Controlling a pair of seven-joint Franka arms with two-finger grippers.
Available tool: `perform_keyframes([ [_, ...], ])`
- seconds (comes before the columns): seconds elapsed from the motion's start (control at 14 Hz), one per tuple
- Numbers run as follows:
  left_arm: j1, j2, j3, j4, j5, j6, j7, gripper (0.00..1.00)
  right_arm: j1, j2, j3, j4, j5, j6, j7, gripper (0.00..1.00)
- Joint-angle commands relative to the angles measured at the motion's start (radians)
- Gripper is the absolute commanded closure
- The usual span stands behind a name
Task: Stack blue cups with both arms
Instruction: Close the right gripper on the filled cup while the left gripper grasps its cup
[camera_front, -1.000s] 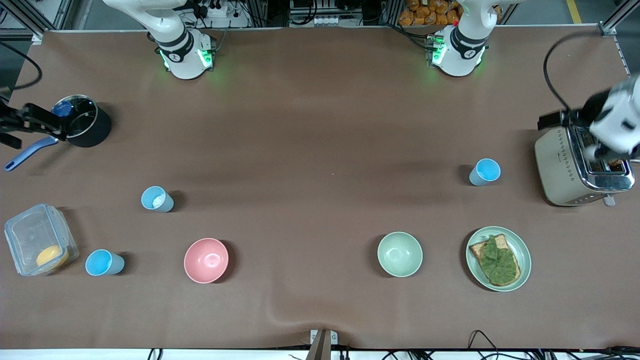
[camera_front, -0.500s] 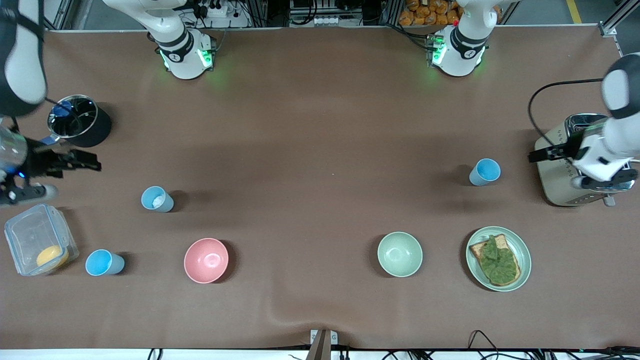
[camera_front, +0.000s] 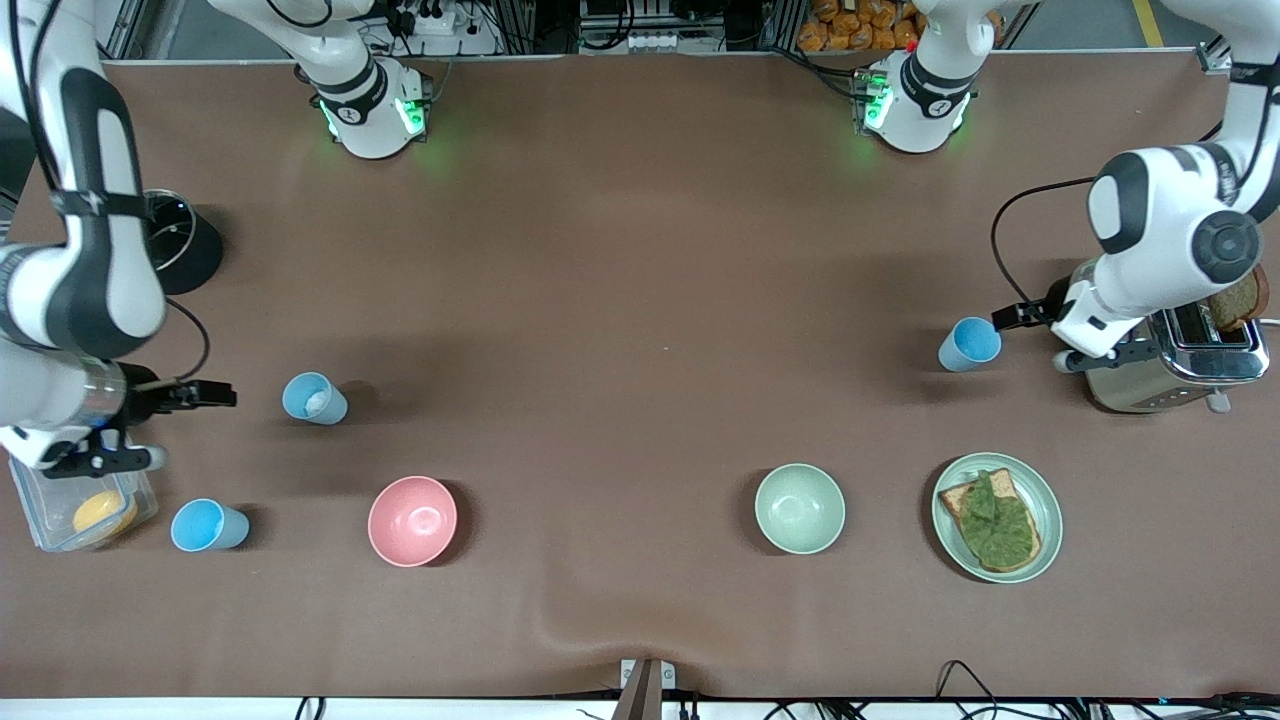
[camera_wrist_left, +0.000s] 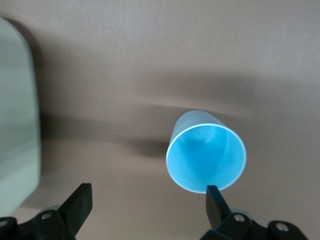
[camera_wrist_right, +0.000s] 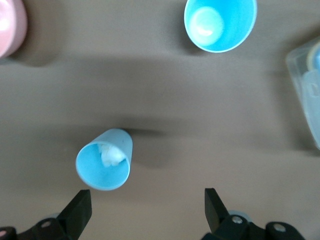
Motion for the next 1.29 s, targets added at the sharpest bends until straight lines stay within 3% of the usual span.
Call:
perform_keyframes([
  [0.0,0.006,0.058,-0.001,0.002,0.02,0.033,-0.003,0.0,0.006,-0.026,0.008,-0.111,0.022,0.063,0.01,0.0],
  [0.43,0.007,0.154,-0.001,0.03,0.04,0.089,-0.003,0.0,0.049,0.019,0.006,-0.254,0.061,0.276,0.01,0.0],
  [0.5,0.007,0.164,-0.001,0.042,0.04,0.089,-0.003,0.27,0.049,0.037,0.008,-0.254,0.061,0.287,0.01,0.0],
  [0.57,0.009,0.175,-0.001,0.056,0.04,0.089,-0.003,0.72,0.049,0.048,0.008,-0.254,0.061,0.29,0.01,0.0],
  [0.64,0.007,0.186,-0.001,0.067,0.04,0.089,-0.003,1.0,0.054,0.051,0.008,-0.254,0.061,0.289,0.01,0.18],
  [0.79,0.007,0.195,-0.001,0.087,0.04,0.089,-0.003,1.0,0.069,0.05,0.006,-0.247,0.061,0.277,0.01,0.67],
  [0.93,0.004,0.186,-0.001,0.093,0.04,0.089,-0.003,1.0,0.08,0.048,0.006,-0.238,0.061,0.26,0.01,0.99],
  [1.21,-0.008,0.1,-0.032,0.088,0.04,0.07,-0.046,1.0,0.101,0.043,0.008,-0.225,0.061,0.246,0.012,1.0],
])
